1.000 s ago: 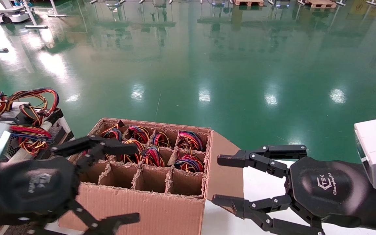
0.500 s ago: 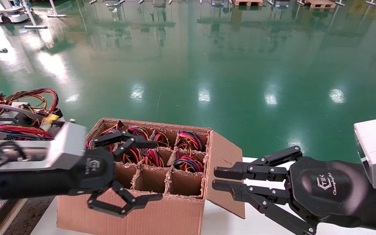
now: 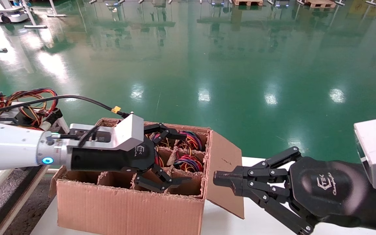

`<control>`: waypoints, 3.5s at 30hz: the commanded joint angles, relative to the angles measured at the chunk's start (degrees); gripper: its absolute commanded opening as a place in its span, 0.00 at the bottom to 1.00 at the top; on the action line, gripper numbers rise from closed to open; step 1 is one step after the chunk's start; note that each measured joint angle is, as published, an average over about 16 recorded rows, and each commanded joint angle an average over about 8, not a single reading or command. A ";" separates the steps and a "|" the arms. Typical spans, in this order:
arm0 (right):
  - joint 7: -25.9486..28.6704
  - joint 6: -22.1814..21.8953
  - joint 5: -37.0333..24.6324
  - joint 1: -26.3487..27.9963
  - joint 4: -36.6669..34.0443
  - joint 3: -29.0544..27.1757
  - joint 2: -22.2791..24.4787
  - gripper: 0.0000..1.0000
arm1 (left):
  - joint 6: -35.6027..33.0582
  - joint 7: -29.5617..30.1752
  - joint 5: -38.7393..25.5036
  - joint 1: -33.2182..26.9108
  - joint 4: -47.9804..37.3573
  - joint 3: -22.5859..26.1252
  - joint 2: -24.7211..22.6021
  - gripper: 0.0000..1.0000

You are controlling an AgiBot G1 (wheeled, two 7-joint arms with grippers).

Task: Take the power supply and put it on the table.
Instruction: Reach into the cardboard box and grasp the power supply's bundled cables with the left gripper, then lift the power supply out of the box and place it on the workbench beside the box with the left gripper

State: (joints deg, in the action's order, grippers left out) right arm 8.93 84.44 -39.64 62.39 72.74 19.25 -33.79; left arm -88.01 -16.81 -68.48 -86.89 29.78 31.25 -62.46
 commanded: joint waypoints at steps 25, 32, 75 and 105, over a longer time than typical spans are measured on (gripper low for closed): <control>-0.01 -0.01 0.02 0.01 0.00 0.03 0.01 1.00 | 8.87 -18.69 -5.95 -7.07 -24.74 2.98 -9.37 0.10; -0.02 -0.01 0.02 0.01 0.00 0.04 0.01 1.00 | 12.29 -20.57 -5.67 -6.88 -27.11 2.70 -10.38 0.00; -0.04 -0.03 0.06 0.02 0.00 0.08 0.03 1.00 | 9.69 -19.92 -4.68 -5.65 -30.04 1.99 -11.02 0.00; -0.06 -0.05 0.08 0.03 0.00 0.11 0.04 1.00 | 2.22 -9.11 7.03 -15.53 -29.38 -6.17 -2.46 0.00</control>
State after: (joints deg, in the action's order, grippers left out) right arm 8.88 84.39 -39.56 62.42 72.74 19.36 -33.74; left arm -85.39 -25.84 -61.30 -102.26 0.07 24.97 -65.06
